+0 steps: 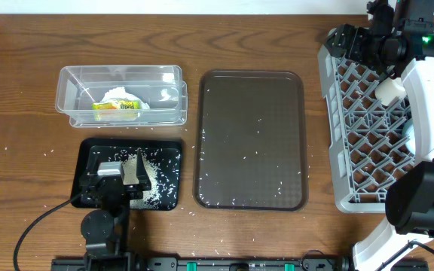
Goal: Sort waste into correct bins and load items into the dishwasher rack
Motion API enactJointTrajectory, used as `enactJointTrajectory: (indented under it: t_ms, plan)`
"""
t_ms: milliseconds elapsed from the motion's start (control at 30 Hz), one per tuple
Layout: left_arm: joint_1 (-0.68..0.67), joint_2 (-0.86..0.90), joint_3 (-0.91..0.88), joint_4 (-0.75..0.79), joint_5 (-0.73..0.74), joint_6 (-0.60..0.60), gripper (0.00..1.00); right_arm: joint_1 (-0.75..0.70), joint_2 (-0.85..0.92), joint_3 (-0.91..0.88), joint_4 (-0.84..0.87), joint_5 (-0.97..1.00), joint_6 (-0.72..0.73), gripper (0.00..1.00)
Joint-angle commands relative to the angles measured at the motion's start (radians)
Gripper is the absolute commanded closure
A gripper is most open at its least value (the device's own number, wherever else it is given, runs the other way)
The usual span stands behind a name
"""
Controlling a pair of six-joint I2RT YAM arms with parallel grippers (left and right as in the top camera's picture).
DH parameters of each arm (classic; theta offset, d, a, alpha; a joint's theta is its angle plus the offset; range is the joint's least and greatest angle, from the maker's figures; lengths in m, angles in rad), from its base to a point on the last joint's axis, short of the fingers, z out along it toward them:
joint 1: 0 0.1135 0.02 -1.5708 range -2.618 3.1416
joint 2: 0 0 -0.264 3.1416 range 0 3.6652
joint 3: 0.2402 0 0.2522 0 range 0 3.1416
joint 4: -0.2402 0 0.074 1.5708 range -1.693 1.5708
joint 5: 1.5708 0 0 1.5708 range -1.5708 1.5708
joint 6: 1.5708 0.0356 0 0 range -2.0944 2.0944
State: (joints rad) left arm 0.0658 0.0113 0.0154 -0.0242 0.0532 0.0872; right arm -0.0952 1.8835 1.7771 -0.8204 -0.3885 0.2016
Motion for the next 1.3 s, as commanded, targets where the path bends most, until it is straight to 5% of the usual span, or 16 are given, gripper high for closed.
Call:
enactJointTrajectory:
  t_ms: [0,200,467,800,1000,1267]
  plan:
    - [0.005,0.0,-0.011,-0.043,-0.013,0.017,0.05,0.003,-0.009,0.012,-0.003,-0.004,0.007,0.01]
    - [0.005,0.0,-0.011,-0.043,-0.013,0.017,0.05,-0.002,-0.001,0.012,-0.004,0.235,-0.103,0.01]
    - [0.005,0.0,-0.011,-0.043,-0.013,0.017,0.05,-0.002,-0.009,0.012,-0.044,0.243,-0.106,0.01]
    - [0.005,0.0,-0.011,-0.043,-0.013,0.017,0.05,0.06,-0.216,-0.044,-0.103,0.447,-0.114,0.01]
    - [0.005,0.0,-0.011,-0.043,-0.013,0.017,0.05,0.095,-0.378,-0.293,0.136,0.452,-0.137,0.01]
    - [0.005,0.0,-0.011,-0.043,-0.013,0.017,0.05,0.109,-0.685,-0.876,0.629,0.34,-0.136,0.01]
